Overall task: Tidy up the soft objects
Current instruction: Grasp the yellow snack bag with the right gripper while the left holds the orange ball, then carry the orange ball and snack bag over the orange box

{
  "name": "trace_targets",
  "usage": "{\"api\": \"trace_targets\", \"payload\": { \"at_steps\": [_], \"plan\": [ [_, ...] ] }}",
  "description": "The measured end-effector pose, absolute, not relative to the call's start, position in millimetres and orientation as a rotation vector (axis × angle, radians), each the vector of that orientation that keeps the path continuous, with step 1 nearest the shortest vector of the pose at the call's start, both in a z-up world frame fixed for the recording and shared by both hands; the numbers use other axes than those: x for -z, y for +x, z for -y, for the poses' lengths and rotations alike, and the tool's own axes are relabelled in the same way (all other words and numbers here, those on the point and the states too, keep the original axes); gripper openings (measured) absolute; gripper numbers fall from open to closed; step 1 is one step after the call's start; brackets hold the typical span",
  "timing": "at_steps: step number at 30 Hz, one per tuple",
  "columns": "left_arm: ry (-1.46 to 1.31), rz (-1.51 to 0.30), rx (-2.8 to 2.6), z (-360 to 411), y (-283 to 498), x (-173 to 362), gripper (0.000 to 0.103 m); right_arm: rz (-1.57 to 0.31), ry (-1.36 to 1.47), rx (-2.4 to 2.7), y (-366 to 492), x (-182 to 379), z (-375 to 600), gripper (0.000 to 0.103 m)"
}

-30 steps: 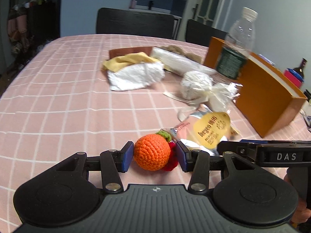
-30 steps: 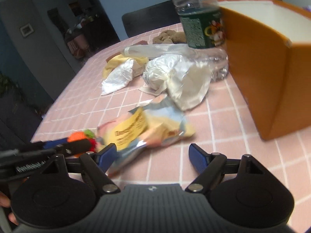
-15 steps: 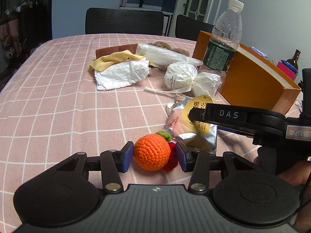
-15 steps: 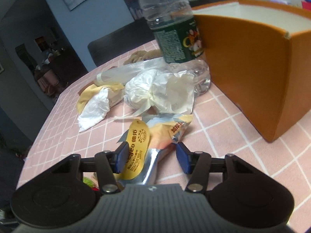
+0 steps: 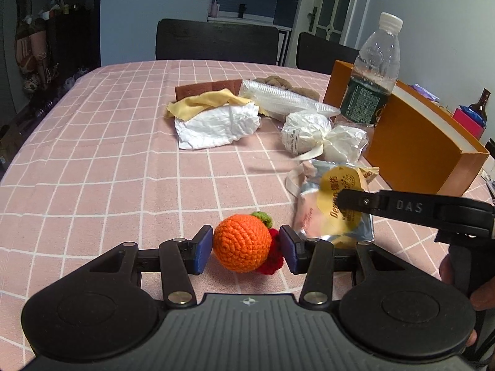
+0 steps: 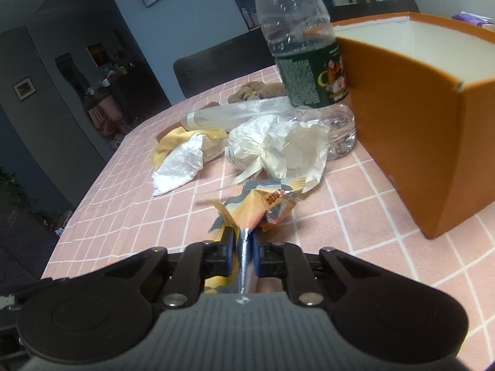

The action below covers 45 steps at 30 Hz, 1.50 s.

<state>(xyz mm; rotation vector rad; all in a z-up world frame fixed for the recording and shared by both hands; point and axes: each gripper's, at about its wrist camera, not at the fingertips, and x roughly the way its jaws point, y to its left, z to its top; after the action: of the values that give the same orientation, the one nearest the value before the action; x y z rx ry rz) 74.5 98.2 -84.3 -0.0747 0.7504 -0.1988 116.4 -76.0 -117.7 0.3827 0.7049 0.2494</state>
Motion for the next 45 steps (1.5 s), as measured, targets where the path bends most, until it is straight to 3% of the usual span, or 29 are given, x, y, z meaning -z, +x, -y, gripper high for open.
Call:
{"api": "trace_targets", "payload": {
  "at_steps": [24, 36, 45],
  "plan": [
    [0.078, -0.468, 0.472, -4.7, 58.4, 7.9, 0.053, -0.474, 0.150, -0.295, 37.3, -4.3, 172.7, 0.010],
    [0.251, -0.421, 0.660, 101.3, 116.2, -21.7, 0.053, -0.508, -0.084, -0.174, 100.8, -60.5, 247.4, 0.010],
    [0.326, -0.568, 0.701, 158.0, 167.1, -15.9, 0.053, -0.730, -0.401, -0.202, 197.2, -26.9, 278.0, 0.010]
  ]
}}
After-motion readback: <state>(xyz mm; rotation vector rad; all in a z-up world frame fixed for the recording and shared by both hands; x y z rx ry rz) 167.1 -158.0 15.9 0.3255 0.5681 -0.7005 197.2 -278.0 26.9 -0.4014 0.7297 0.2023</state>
